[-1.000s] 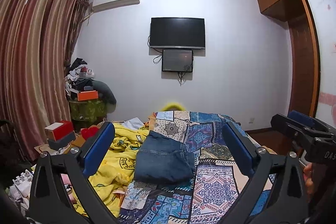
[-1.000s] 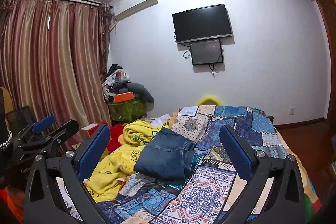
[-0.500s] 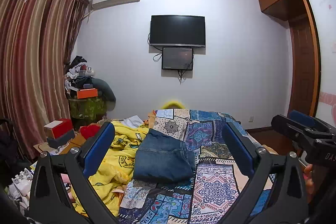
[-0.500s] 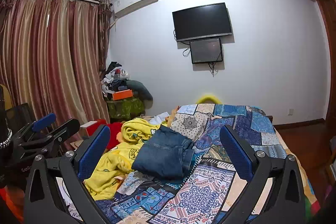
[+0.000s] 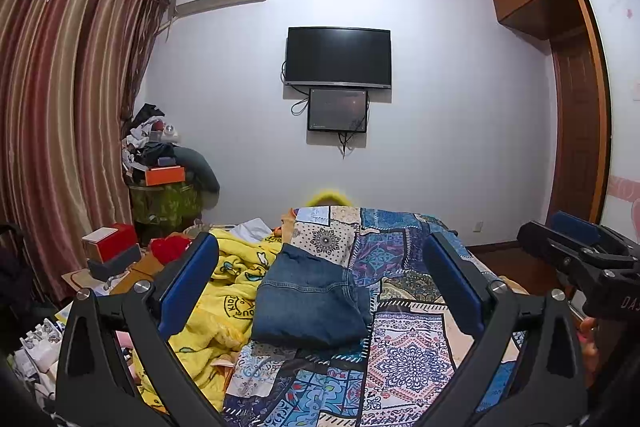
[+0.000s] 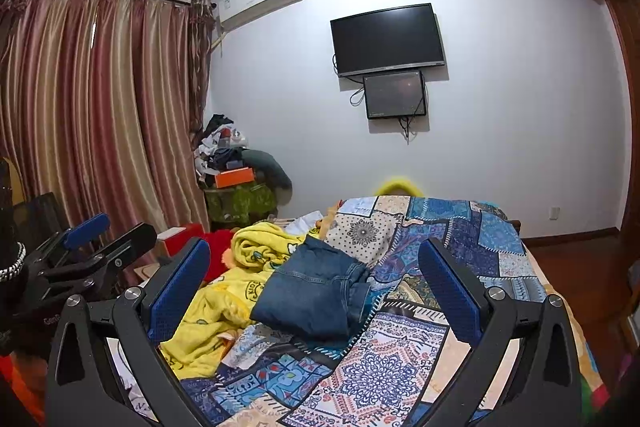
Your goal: Fold large clothes
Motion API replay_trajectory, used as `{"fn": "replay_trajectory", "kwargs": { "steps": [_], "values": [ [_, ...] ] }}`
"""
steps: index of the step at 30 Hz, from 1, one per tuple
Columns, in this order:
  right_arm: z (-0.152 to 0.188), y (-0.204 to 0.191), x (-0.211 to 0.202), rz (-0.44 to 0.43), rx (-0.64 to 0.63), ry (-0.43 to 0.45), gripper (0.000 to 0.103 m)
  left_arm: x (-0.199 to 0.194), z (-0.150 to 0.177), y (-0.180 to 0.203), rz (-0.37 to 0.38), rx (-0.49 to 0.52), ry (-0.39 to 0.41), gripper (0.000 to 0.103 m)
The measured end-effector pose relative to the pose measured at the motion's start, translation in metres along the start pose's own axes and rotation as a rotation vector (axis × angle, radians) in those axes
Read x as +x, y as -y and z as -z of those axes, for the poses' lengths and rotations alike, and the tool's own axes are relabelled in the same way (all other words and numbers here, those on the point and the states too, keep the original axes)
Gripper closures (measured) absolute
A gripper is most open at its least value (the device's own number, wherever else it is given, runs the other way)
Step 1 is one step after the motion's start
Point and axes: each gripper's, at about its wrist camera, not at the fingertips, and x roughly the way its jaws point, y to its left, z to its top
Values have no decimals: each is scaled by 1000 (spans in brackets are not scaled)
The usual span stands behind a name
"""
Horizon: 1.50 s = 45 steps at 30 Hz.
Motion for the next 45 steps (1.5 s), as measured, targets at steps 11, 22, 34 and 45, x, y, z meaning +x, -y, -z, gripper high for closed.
{"fn": "replay_trajectory", "kwargs": {
  "steps": [11, 22, 34, 45],
  "values": [
    [2, 2, 1, 6, 9, -10, 0, 4, 3, 2, -8, 0, -2, 1],
    [2, 1, 1, 14, 3, -23, 0, 4, 5, 2, 6, -25, -10, 0],
    [0, 3, 2, 16, 3, -24, 0, 5, 3, 0, 45, -41, -28, 1],
    [1, 9, 2, 22, 9, -24, 0, 5, 4, 1, 81, -39, -44, 0]
  ]
}}
